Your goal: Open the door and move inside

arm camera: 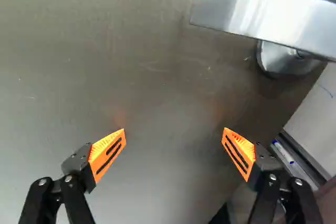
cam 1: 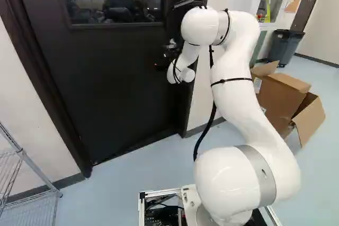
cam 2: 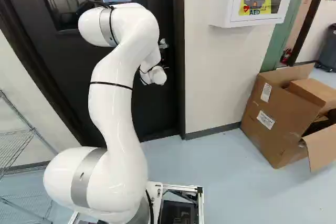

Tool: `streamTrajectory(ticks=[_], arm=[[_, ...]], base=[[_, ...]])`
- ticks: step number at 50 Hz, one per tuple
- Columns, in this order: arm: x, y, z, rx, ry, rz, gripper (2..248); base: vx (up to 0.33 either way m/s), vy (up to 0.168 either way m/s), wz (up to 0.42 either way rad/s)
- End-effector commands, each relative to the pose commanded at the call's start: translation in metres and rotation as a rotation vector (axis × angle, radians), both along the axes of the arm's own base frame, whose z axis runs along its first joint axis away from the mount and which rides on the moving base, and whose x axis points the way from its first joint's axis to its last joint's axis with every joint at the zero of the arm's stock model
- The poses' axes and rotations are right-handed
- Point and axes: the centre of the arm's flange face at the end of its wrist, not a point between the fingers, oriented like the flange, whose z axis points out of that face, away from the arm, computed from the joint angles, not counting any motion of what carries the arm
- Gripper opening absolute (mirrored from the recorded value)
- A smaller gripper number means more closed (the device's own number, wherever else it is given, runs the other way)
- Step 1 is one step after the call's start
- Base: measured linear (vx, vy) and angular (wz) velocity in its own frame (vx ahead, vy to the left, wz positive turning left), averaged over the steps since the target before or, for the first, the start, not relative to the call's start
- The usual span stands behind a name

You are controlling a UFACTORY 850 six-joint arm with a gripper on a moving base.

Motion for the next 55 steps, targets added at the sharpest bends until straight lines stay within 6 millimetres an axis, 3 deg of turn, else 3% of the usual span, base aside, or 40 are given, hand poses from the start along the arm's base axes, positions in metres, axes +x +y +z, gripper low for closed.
streamTrajectory(ticks=[41, 55], arm=[[0.083, 0.032, -0.023, -0.023, -0.108, 0.078, 247], [0.088, 0.034, -0.025, -0.023, -0.116, 0.080, 247]], base=[[0.000, 0.000, 0.000], [0.000, 0.000, 0.000]])
